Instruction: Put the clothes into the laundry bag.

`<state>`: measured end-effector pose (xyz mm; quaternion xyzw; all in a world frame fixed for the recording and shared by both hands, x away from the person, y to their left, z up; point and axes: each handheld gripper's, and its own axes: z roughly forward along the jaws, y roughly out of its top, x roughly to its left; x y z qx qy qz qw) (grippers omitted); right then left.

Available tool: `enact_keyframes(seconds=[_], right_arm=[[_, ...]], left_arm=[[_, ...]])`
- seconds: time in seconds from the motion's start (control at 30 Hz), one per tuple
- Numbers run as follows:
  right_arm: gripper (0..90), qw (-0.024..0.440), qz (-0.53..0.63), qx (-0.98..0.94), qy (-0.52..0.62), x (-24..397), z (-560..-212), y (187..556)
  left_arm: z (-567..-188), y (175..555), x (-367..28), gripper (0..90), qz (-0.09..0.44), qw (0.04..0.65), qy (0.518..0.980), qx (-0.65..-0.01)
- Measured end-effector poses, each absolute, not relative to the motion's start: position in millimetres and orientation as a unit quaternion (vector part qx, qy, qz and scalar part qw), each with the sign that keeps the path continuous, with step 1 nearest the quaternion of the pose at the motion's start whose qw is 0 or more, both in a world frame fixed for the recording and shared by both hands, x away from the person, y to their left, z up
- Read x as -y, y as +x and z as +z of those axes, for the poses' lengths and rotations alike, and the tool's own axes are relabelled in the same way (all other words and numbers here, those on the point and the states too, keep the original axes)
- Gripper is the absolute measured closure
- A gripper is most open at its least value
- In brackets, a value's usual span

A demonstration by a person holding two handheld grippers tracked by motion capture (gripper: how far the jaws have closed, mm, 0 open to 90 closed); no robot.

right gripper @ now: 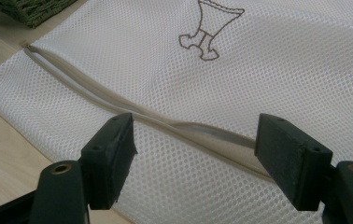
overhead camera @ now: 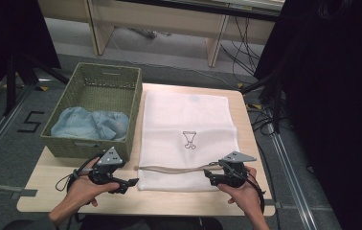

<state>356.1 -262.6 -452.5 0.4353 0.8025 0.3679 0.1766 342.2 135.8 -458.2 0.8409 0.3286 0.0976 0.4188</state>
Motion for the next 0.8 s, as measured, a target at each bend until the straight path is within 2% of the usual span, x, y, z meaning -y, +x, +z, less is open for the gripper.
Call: enact_keyframes(seconds=[0.17, 0.23, 0.37, 0.4, 0.43, 0.5, 0.57, 0.8], right_arm=[[29.4, 0.183, 0.365, -0.806, 0.428, 264, -455, 357], [29.5, 0.170, 0.361, -0.806, 0.438, 265, -453, 357], [29.8, 0.185, 0.366, -0.805, 0.429, 267, -456, 360], [29.8, 0.170, 0.356, -0.805, 0.442, 267, -453, 358], [30.0, 0.186, 0.358, -0.809, 0.426, 270, -455, 361], [30.1, 0.181, 0.347, -0.808, 0.440, 273, -453, 363], [30.5, 0.196, 0.348, -0.810, 0.430, 277, -455, 365], [31.6, 0.197, 0.336, -0.808, 0.442, 281, -458, 374]], left_arm=[[-459, 343, -135, 19.8, 0.093, 0.418, 0.843, -0.326], [-458, 342, -136, 19.8, 0.097, 0.417, 0.844, -0.324], [-458, 343, -136, 19.8, 0.095, 0.417, 0.843, -0.325], [-458, 343, -136, 19.8, 0.097, 0.416, 0.844, -0.325], [-458, 343, -136, 19.8, 0.097, 0.416, 0.843, -0.325], [-459, 343, -136, 19.8, 0.095, 0.417, 0.843, -0.326], [-458, 343, -136, 19.8, 0.099, 0.416, 0.843, -0.326], [-458, 344, -136, 19.6, 0.098, 0.417, 0.843, -0.326]])
